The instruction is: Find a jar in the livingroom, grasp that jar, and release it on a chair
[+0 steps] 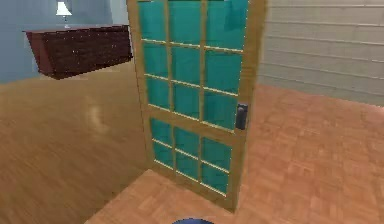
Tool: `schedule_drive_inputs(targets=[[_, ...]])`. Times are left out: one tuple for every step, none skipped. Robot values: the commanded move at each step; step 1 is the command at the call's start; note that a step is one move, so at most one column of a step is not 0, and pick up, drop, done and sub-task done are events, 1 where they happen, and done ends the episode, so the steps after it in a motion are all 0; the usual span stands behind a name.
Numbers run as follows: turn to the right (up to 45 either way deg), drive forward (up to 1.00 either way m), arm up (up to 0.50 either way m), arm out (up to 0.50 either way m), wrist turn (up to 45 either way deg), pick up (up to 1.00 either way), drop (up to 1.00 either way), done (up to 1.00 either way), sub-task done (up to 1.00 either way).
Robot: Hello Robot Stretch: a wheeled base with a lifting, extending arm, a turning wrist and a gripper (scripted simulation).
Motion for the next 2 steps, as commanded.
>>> schedule_drive_inputs(targets=[[-45.0, 0.0, 0.0, 0.0, 0.0, 0.0, 0.0, 0.0, 0.0], [-12.0, 0.0, 0.0, 0.0, 0.0, 0.0, 0.0, 0.0, 0.0]])
